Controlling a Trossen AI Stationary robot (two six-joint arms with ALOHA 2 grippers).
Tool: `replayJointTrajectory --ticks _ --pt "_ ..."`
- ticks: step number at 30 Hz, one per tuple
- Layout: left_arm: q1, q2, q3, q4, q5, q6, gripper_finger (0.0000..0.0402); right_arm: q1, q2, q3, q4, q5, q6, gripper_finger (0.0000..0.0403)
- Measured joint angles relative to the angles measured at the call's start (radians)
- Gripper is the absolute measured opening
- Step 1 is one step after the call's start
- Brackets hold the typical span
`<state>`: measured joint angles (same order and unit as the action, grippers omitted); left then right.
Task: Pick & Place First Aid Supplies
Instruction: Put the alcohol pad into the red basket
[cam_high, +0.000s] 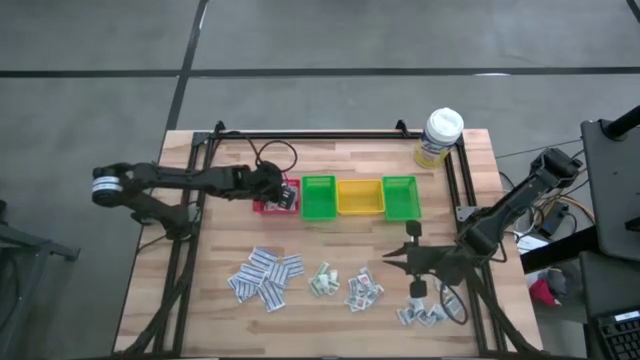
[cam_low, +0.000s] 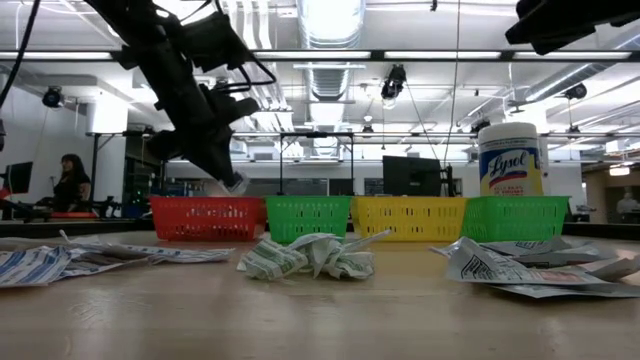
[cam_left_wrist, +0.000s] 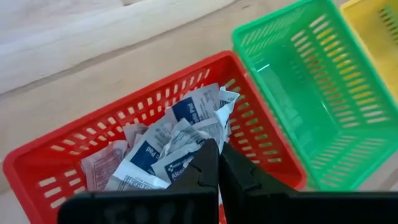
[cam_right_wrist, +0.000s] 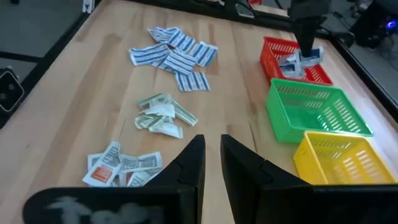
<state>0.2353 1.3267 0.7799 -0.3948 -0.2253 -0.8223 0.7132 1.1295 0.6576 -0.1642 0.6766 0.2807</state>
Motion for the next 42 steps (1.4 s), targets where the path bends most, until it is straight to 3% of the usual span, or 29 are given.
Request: replayJointTrajectory --ticks 37,42 --pt "0.006 0.085 0.000 0.052 -0.005 0.043 0.0001 0.000 0.018 -0.009 0.022 0.000 0.007 0.0048" --pt "0.006 0.085 0.000 0.051 -0.011 0.044 0.0027 0.000 0.018 -0.009 0.022 0.000 0.007 0.0048"
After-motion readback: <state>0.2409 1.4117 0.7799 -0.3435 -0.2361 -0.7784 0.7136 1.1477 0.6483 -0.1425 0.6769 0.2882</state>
